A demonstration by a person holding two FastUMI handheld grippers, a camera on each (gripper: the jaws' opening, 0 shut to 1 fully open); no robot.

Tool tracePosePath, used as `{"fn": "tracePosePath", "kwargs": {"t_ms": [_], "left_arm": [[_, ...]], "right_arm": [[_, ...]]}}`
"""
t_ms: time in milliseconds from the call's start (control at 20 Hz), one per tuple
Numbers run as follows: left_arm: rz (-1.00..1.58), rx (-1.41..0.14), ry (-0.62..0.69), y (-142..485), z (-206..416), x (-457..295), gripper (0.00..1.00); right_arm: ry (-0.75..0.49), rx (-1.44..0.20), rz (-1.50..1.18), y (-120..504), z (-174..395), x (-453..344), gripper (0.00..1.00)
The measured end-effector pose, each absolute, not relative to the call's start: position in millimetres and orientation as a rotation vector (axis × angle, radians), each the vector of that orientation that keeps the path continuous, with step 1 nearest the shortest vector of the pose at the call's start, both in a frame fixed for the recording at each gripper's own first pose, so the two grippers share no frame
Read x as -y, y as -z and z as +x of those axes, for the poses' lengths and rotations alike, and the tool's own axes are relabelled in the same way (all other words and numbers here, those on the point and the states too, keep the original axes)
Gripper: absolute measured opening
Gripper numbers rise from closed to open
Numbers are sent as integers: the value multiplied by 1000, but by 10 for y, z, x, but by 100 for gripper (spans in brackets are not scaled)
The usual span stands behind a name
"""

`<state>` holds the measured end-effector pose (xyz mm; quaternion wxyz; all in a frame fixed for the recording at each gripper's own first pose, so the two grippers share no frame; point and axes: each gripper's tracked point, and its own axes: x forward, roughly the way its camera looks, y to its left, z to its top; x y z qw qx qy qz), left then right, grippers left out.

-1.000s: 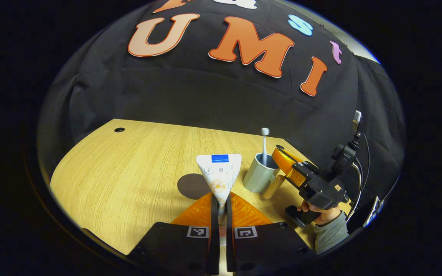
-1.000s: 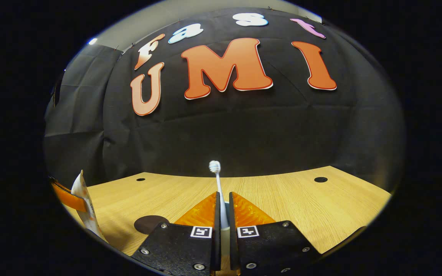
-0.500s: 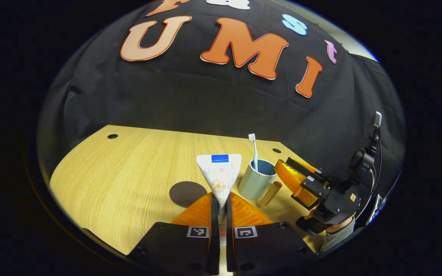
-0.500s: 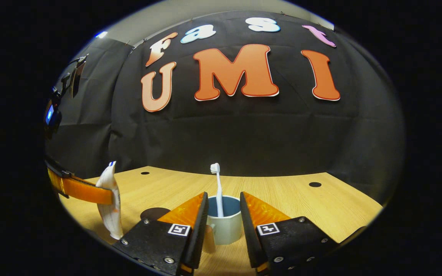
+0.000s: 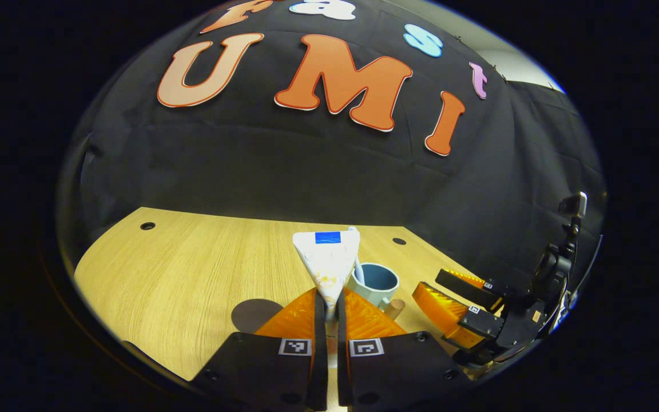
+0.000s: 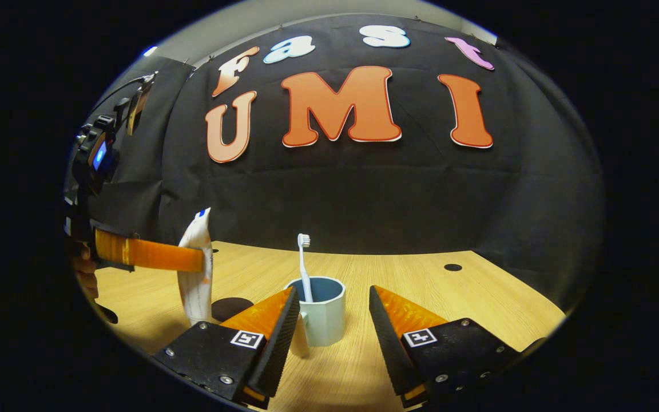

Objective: Put the toothbrush and toothpaste on the desktop into the cup, then pick up the cup and place it on the coaster on the desktop.

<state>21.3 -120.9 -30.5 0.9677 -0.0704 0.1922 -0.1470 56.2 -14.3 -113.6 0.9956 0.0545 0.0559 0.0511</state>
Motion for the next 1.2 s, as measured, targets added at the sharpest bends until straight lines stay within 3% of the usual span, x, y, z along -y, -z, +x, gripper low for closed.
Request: {"fn": "tracePosePath", "kwargs": {"t_ms": [1000, 1050, 1100, 1200], "left_arm": [[-160, -129, 381, -135, 784, 1752, 10], [-170, -108, 380, -151, 819, 1758, 10], [-184, -97, 377, -136, 864, 1762, 10], [-209, -86, 373, -120, 950, 1774, 10]], "right_arm": [[-40, -118, 152, 1190, 329, 372, 75], [-38, -118, 153, 1207, 302, 402, 70], [-34, -117, 154, 1225, 293, 423, 75], [-31, -114, 153, 1254, 253, 453, 75]]}}
